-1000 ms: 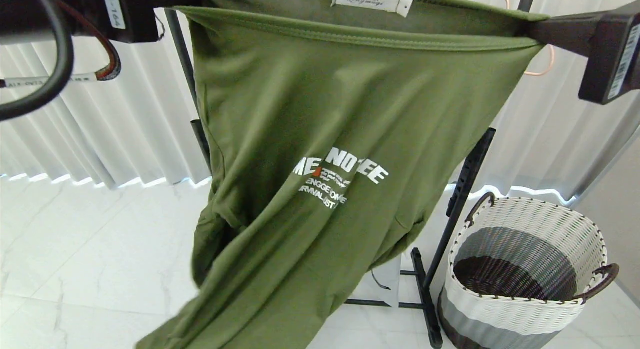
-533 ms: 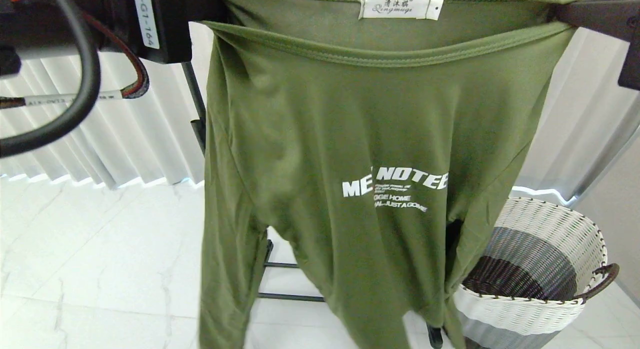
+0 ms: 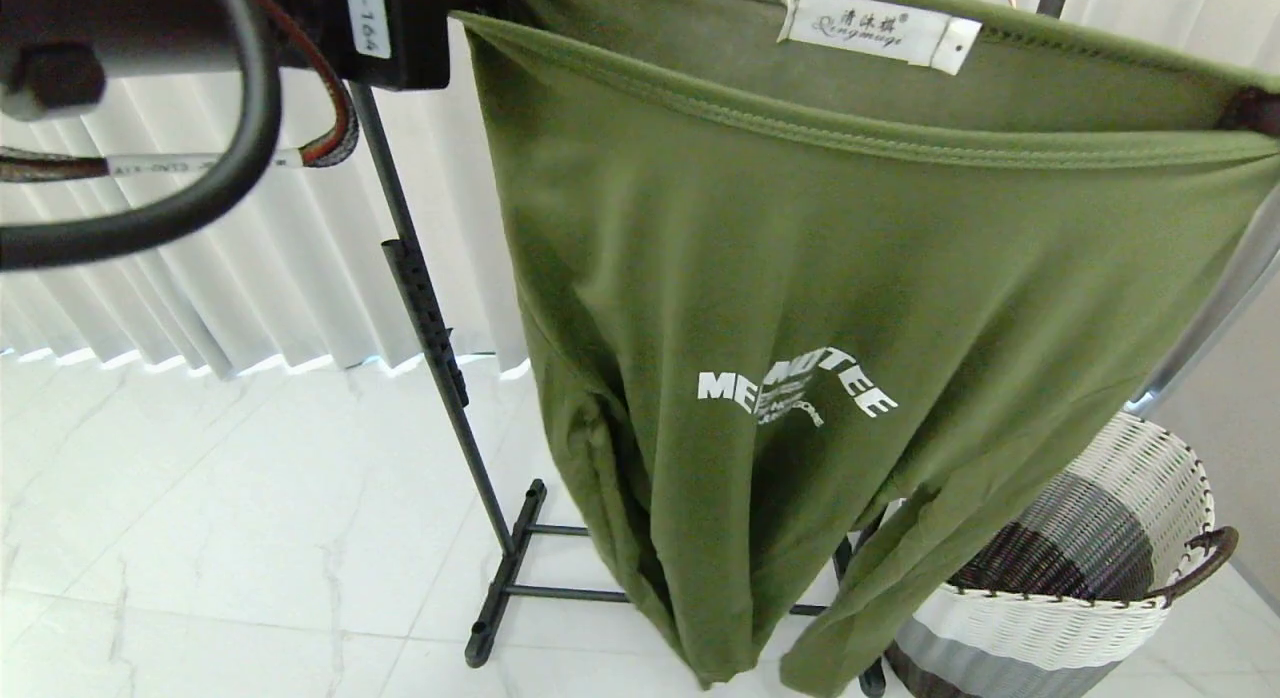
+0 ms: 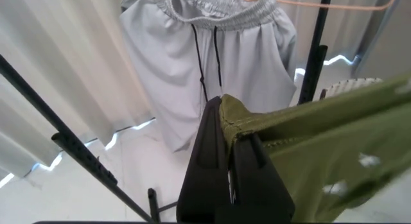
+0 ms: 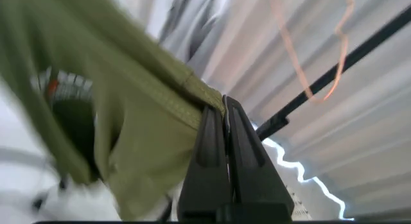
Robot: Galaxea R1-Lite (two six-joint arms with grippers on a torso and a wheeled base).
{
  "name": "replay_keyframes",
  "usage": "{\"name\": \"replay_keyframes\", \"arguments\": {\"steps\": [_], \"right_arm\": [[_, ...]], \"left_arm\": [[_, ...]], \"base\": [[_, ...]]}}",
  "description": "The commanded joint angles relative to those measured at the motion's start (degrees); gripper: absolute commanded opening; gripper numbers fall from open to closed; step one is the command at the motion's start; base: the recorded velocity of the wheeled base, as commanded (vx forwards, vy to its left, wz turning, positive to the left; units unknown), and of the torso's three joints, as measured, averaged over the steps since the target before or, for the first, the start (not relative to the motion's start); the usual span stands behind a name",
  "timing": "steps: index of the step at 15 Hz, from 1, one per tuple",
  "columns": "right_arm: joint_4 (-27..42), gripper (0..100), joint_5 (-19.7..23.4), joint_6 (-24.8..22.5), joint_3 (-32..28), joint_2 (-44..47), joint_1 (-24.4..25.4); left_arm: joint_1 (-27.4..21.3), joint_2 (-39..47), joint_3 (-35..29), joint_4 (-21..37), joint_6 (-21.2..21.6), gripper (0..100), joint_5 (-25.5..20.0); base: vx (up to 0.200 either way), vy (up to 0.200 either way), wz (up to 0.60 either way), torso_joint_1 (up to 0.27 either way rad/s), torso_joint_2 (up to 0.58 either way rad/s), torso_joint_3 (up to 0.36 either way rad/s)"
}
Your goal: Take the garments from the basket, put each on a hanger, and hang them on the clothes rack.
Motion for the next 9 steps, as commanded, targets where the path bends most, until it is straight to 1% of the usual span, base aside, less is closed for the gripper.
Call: {"name": "replay_keyframes", "arguments": {"steps": [1,2,3,4,5,8,9], "right_arm": [[5.7,0,0.0,0.8,-2.2,-3.9,6.8],[7.0,0,0.0,1.8,-1.8,-4.0,10.2],[7.6,0,0.0,2.5,-1.7,-4.0,12.3],[8.5,0,0.0,3.9,-1.6,-3.2,17.0],[8.7,0,0.0,4.7,-1.3,-2.5,19.2],[8.7,0,0.0,5.0,-0.2,-1.8,22.6],[8.7,0,0.0,5.0,-0.1,-1.8,22.8]], "left_arm": [[-0.7,5.9,-6.0,-0.9,0.1,0,0.9],[-0.7,8.0,-8.9,-1.4,0.3,0,1.1],[-0.7,9.0,-10.5,-1.5,0.3,0,1.3],[-0.5,11.0,-12.9,-1.5,0.3,0,1.7],[-0.1,12.0,-14.2,-1.4,0.3,0,1.8],[0.6,12.6,-14.7,-1.4,0.3,0,1.8],[0.6,12.5,-14.6,-1.4,0.2,0,1.9]], "base": [[0.0,0.0,0.0,0.0,0.0,0.0],[0.0,0.0,0.0,0.0,0.0,0.0],[0.0,0.0,0.0,0.0,0.0,0.0],[0.0,0.0,0.0,0.0,0.0,0.0],[0.0,0.0,0.0,0.0,0.0,0.0],[0.0,0.0,0.0,0.0,0.0,0.0],[0.0,0.0,0.0,0.0,0.0,0.0]]}}
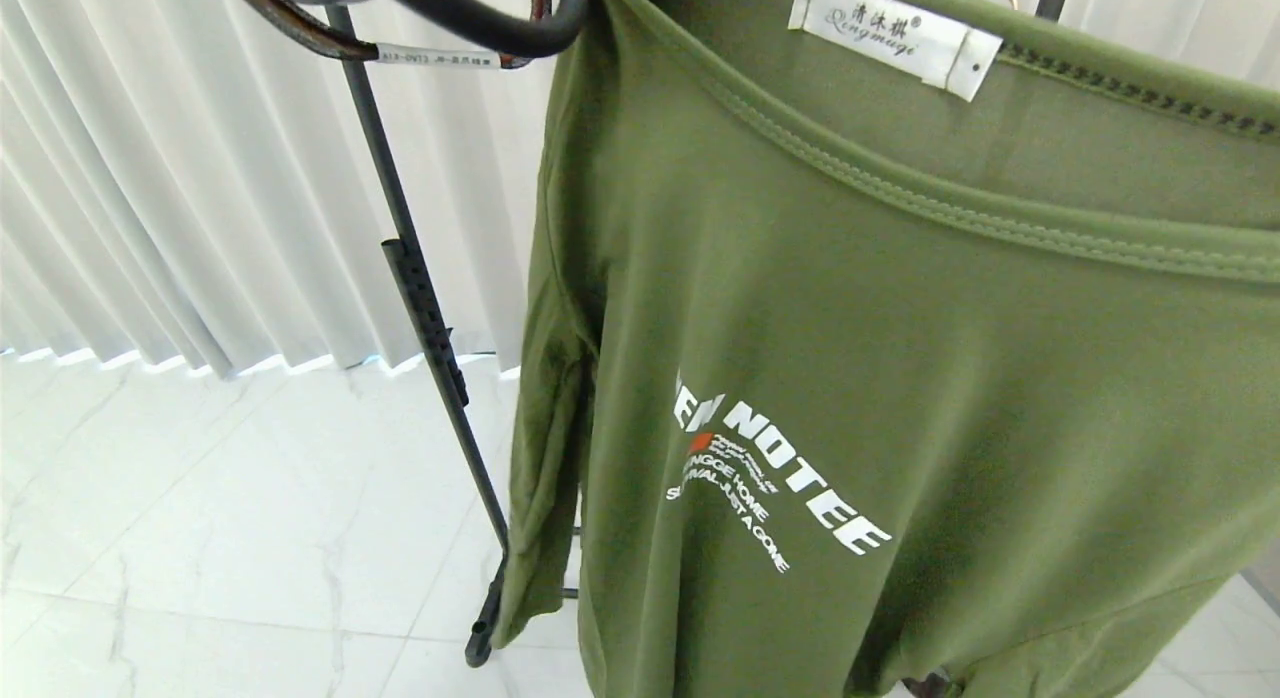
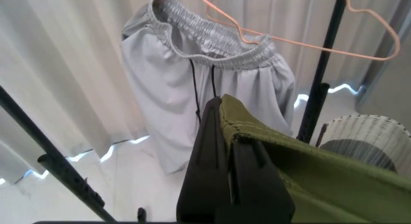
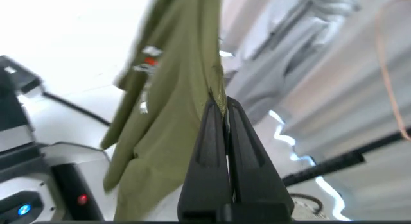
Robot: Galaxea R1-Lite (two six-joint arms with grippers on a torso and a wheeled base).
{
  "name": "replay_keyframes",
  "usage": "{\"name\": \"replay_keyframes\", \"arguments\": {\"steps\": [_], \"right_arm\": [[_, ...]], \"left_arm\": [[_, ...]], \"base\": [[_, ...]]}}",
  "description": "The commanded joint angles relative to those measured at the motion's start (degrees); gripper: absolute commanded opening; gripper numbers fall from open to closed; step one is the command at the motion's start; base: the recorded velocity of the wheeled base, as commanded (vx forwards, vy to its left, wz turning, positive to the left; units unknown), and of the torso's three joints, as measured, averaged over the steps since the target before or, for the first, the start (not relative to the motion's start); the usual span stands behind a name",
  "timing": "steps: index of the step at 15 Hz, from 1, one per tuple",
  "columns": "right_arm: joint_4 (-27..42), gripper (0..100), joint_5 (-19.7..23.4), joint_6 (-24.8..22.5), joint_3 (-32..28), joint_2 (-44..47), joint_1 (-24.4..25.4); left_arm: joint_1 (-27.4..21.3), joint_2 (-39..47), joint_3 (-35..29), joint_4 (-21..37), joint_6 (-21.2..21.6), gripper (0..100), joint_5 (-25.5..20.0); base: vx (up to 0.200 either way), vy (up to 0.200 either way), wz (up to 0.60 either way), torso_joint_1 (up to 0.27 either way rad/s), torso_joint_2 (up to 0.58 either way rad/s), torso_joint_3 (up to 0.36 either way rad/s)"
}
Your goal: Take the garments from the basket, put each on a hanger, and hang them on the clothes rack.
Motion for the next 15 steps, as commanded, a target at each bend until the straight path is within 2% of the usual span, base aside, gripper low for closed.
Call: {"name": "replay_keyframes", "arguments": {"steps": [1,4,8,10,11,13,15], "right_arm": [[0.0,0,0.0,0.0,0.5,0.6,1.0],[0.0,0,-0.1,0.0,0.6,0.4,0.6],[-1.1,0,-0.8,-0.6,0.1,0.6,-6.5],[-6.4,0,-0.4,-2.5,0.6,1.7,-10.8],[-9.2,0,-0.2,-2.7,0.6,2.7,-12.3],[-14.9,0,-0.2,-2.7,0.6,5.3,-13.4],[-19.5,0,0.3,-2.7,0.4,7.8,-14.0]], "left_arm": [[0.1,0.8,-0.1,0.0,-0.1,0,0.2],[0.5,-0.5,0.0,1.7,-0.2,0,0.3],[0.6,-6.9,0.0,16.8,-4.2,0,0.3],[0.3,-12.2,0.1,26.6,-4.8,0,0.2],[-0.8,-14.0,0.2,29.5,-4.8,0,0.2],[-5.3,-17.3,1.1,35.2,-4.9,0,0.2],[-8.6,-19.5,3.7,36.1,-4.9,0,0.2]], "base": [[0.0,0.0,0.0,0.0,0.0,0.0],[0.0,0.0,0.0,0.0,0.0,0.0],[0.0,0.0,0.0,0.0,0.0,0.0],[0.0,0.0,0.0,0.0,0.0,0.0],[0.0,0.0,0.0,0.0,0.0,0.0],[0.0,0.0,0.0,0.0,0.0,0.0],[0.0,0.0,0.0,0.0,0.0,0.0]]}}
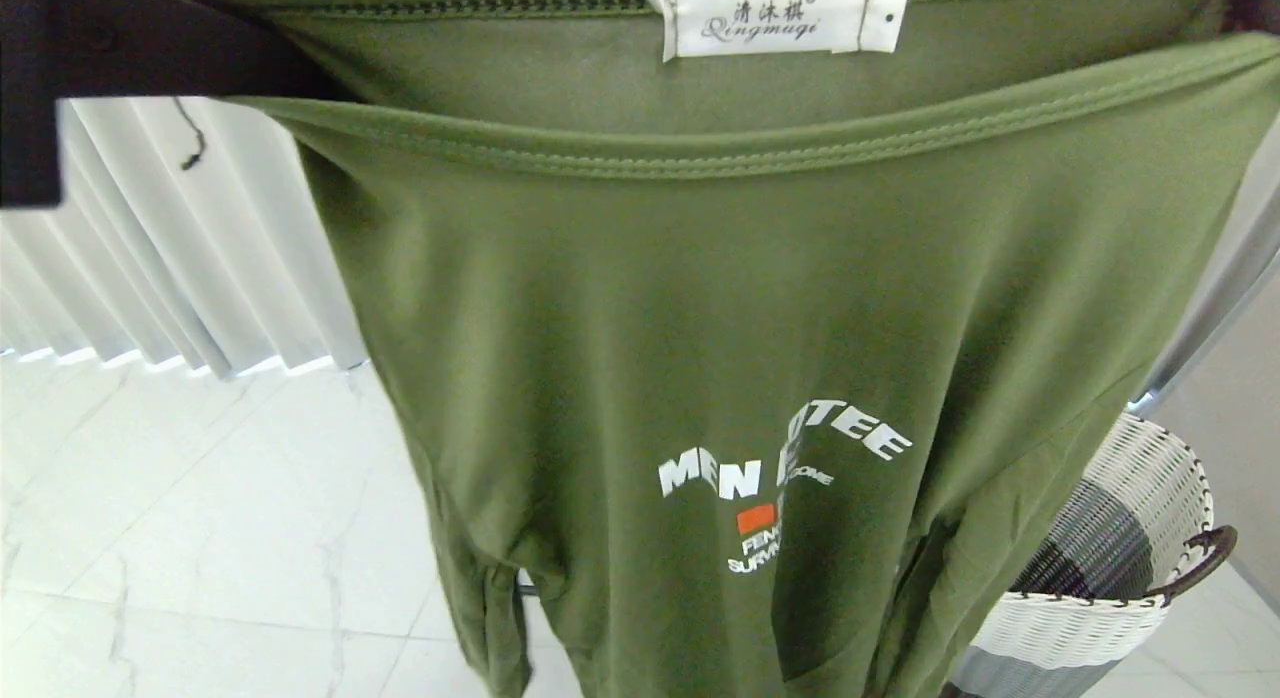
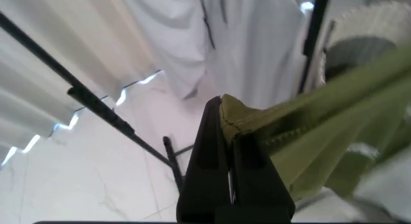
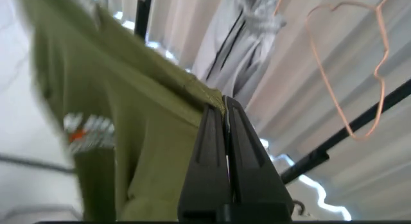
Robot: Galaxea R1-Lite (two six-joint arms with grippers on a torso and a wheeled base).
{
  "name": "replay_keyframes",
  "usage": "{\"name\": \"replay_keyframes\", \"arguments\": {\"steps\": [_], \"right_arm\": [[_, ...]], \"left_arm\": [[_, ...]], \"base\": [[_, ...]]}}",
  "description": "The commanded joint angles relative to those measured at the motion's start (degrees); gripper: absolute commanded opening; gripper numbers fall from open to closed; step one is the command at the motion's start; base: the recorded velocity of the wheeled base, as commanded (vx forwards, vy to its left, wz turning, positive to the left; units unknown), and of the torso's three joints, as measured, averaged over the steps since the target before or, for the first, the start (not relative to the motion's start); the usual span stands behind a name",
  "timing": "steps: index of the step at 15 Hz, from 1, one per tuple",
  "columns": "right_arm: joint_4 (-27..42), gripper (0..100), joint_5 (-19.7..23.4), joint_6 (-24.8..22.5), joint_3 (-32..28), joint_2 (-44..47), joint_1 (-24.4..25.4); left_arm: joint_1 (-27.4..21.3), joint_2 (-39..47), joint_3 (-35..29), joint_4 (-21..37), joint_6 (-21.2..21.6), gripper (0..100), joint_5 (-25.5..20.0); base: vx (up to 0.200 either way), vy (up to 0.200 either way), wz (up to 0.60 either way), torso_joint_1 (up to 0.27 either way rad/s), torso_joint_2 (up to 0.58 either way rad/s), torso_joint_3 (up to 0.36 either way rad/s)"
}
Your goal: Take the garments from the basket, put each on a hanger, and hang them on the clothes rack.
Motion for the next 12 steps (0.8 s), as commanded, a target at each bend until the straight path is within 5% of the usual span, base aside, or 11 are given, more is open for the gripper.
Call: {"name": "replay_keyframes", "arguments": {"steps": [1,6,12], "right_arm": [[-3.1,0,1.9,-0.1,-0.4,4.3,-1.5],[-5.4,0,3.9,-1.5,-2.1,6.9,-3.2],[-5.3,0,3.4,-1.6,-2.3,6.6,-4.1]], "left_arm": [[-3.8,-4.3,3.0,0.3,0.0,0,0.0],[-13.5,-6.5,6.7,0.5,-0.1,0,0.0],[-14.0,-6.8,6.3,0.4,0.2,0,0.0]], "base": [[0.0,0.0,0.0,0.0,0.0,0.0],[0.0,0.0,0.0,0.0,0.0,0.0],[0.0,0.0,0.0,0.0,0.0,0.0]]}}
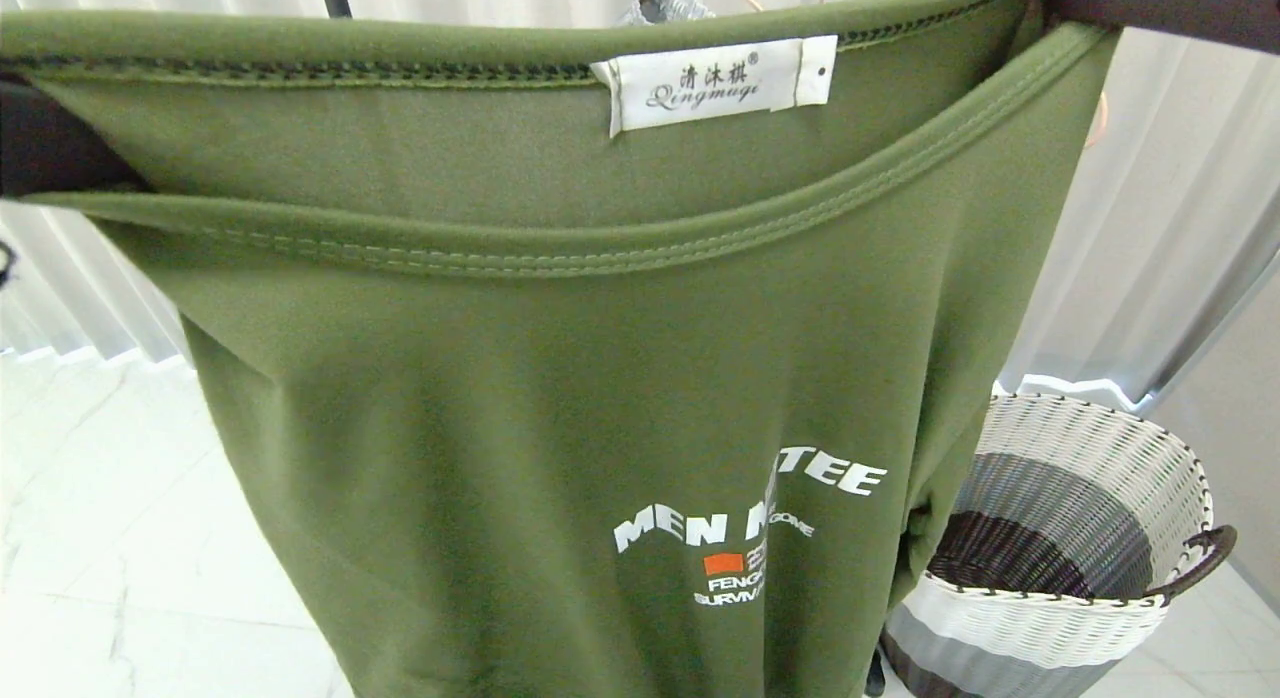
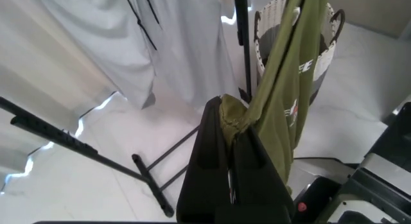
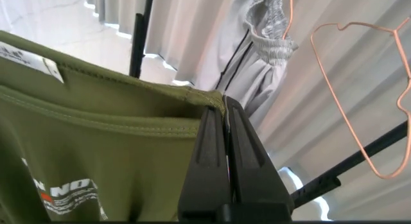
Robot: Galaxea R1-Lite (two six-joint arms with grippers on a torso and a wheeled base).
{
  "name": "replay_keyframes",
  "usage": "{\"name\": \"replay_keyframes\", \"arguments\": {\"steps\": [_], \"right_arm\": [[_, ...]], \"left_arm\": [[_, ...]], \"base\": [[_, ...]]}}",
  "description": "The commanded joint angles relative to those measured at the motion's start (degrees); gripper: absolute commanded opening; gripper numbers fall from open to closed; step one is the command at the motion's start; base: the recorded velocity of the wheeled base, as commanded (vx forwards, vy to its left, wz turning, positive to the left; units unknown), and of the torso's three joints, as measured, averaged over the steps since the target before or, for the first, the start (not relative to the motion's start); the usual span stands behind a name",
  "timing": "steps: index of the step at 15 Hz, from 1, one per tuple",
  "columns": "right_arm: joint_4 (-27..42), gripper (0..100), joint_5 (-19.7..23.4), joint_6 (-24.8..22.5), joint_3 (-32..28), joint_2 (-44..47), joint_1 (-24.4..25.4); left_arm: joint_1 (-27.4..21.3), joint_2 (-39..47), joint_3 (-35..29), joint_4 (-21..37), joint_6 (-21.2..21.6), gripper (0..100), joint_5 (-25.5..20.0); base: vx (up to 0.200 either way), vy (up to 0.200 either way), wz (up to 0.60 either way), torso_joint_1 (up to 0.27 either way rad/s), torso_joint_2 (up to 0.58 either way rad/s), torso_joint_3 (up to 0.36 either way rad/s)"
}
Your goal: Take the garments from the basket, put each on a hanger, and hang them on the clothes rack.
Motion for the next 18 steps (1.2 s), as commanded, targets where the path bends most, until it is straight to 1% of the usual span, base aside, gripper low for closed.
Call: {"name": "replay_keyframes", "arguments": {"steps": [1,3,4,5,6,7,8,11,18], "right_arm": [[0.2,0,-0.1,-0.2,-0.8,-0.4,-2.1],[0.4,0,-0.2,-0.6,-1.8,-0.9,-5.3],[0.7,0,-0.2,-0.6,-1.8,-1.5,-6.7],[1.9,0,-0.2,-0.6,-1.4,-2.3,-7.0],[4.7,0,-0.2,-0.5,-0.6,-3.6,-7.1],[8.5,0,-0.2,-0.5,0.9,-5.2,-7.1],[10.2,0,0.1,-0.6,1.5,-5.8,-7.0],[8.5,0,0.1,-0.7,1.2,-5.2,-7.0],[8.3,0,0.1,-0.6,1.5,-5.3,-7.0]], "left_arm": [[0.7,0.8,-1.4,-0.3,0.5,0,0.0],[6.3,4.2,-5.0,-1.8,0.7,0,-0.1],[9.0,5.7,-5.5,-4.0,0.9,0,-0.1],[11.3,6.5,-4.8,-5.6,0.8,0,0.0],[13.3,6.9,-3.4,-6.3,0.8,0,0.0],[13.7,7.0,-1.8,-7.7,0.8,0,0.0],[13.7,7.1,-0.4,-9.3,0.9,0,-0.1],[12.8,8.5,-0.6,-13.7,1.9,0,0.0],[12.9,8.5,-0.5,-14.7,2.5,0,0.0]], "base": [[0.0,0.0,0.0,0.0,0.0,0.0],[0.0,0.0,0.0,0.0,0.0,0.0],[0.0,0.0,0.0,0.0,0.0,0.0],[0.0,0.0,0.0,0.0,0.0,0.0],[0.0,0.0,0.0,0.0,0.0,0.0],[0.0,0.0,0.0,0.0,0.0,0.0],[0.0,0.0,0.0,0.0,0.0,0.0],[0.0,0.0,0.0,0.0,0.0,0.0],[0.0,0.0,0.0,0.0,0.0,0.0]]}}
